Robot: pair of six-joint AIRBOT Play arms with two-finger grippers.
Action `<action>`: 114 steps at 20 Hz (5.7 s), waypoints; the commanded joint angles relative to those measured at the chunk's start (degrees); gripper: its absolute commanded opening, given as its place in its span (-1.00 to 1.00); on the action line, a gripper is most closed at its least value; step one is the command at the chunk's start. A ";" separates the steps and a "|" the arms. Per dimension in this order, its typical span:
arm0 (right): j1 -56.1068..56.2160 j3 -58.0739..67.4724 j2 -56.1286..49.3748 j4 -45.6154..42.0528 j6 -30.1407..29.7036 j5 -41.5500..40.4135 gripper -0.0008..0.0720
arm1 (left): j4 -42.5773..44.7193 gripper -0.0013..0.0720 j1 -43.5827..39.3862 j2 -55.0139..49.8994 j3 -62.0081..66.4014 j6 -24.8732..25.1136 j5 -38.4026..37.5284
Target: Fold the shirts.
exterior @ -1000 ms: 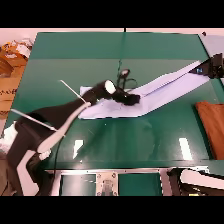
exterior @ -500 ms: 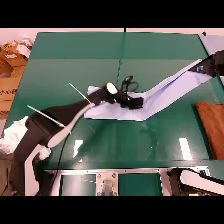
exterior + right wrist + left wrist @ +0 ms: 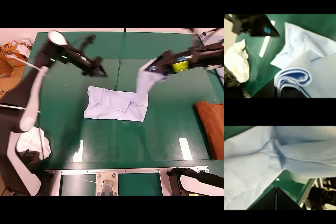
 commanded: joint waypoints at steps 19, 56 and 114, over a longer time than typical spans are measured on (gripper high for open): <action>-1.73 0.42 -18.01 -9.94 3.45 -0.04 -0.94 | 17.70 -0.89 14.64 7.89 1.40 1.25 -1.70; -56.37 13.33 -2.05 -3.52 26.21 -11.15 -0.94 | 17.64 -0.89 14.60 7.89 1.40 1.25 -4.50; -34.73 5.18 -1.46 -25.18 17.75 5.03 -0.94 | 16.26 -0.90 14.10 22.53 -13.33 1.31 -1.49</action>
